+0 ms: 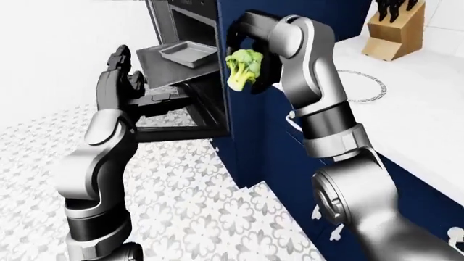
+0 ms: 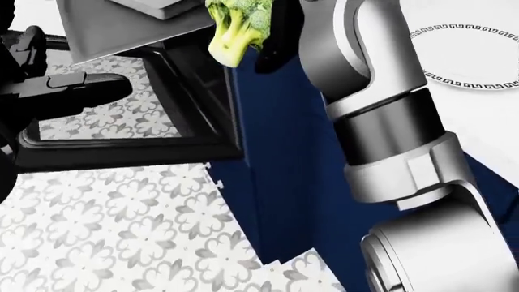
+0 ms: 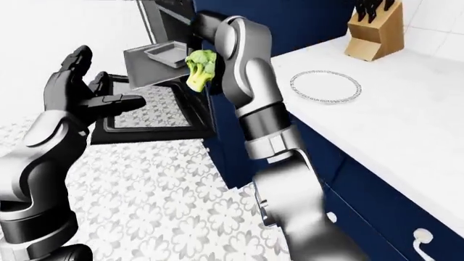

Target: Place the broccoli on the top rack of the oven.

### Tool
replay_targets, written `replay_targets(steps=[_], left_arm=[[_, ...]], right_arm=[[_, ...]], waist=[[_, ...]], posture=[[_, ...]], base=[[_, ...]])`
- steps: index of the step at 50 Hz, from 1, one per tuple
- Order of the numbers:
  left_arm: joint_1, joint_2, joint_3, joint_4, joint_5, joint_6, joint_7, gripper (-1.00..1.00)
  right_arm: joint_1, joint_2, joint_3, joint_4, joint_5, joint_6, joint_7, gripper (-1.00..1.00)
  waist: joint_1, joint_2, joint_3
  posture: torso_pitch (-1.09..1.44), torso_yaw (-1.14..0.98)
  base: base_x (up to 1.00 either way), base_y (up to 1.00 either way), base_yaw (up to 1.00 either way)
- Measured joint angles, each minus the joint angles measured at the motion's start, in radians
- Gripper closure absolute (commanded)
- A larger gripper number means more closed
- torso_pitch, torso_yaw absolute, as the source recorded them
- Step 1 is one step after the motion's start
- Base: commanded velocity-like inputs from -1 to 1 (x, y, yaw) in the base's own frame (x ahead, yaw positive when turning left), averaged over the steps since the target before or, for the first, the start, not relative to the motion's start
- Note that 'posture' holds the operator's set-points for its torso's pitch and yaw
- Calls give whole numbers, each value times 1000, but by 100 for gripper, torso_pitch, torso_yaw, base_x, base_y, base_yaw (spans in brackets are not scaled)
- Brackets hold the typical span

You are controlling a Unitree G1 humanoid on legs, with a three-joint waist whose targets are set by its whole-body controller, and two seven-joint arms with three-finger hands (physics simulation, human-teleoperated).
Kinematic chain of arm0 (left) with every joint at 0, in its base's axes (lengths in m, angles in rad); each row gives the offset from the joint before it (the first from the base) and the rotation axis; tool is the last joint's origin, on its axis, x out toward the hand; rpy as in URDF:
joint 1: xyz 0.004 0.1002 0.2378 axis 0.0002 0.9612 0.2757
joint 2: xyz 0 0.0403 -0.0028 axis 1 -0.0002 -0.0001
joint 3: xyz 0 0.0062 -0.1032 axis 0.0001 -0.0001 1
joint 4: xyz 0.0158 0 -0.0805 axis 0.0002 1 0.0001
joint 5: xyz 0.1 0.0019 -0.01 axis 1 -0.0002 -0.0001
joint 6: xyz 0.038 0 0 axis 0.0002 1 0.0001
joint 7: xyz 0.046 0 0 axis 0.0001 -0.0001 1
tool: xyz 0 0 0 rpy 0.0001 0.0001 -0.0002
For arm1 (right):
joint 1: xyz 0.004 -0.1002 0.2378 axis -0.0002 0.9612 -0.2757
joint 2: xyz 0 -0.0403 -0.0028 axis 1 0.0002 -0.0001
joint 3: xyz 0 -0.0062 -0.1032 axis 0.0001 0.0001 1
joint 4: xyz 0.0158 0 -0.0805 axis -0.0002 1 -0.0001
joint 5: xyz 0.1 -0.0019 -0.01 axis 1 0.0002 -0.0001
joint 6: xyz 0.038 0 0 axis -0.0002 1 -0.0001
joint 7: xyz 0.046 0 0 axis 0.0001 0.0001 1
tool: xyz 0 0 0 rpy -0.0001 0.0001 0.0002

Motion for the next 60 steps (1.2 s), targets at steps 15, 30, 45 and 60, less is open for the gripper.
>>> replay_targets(steps=[15, 30, 45, 60], left_arm=[[3, -11, -21, -12, -7, 3, -2, -100], [-2, -5, -15, -12, -12, 4, -3, -100], [7, -4, -10, 6, -4, 9, 3, -100], [-18, -4, -19, -17, -9, -2, -5, -100]], right_arm=[[15, -16, -15, -2, -5, -1, -2, 100], [-17, -17, -18, 6, 6, 9, -17, 100], [-19, -8, -11, 51, 27, 4, -68, 100], [-51, -29, -26, 49, 49, 14, -99, 100]], waist=[[-29, -148, 1], [-76, -53, 43], [-53, -120, 39], [-67, -51, 21]], posture=[[0, 0], [0, 0], [0, 0], [0, 0]], base=[[-24, 0, 100], [-5, 0, 18], [10, 0, 0], [52, -3, 0]])
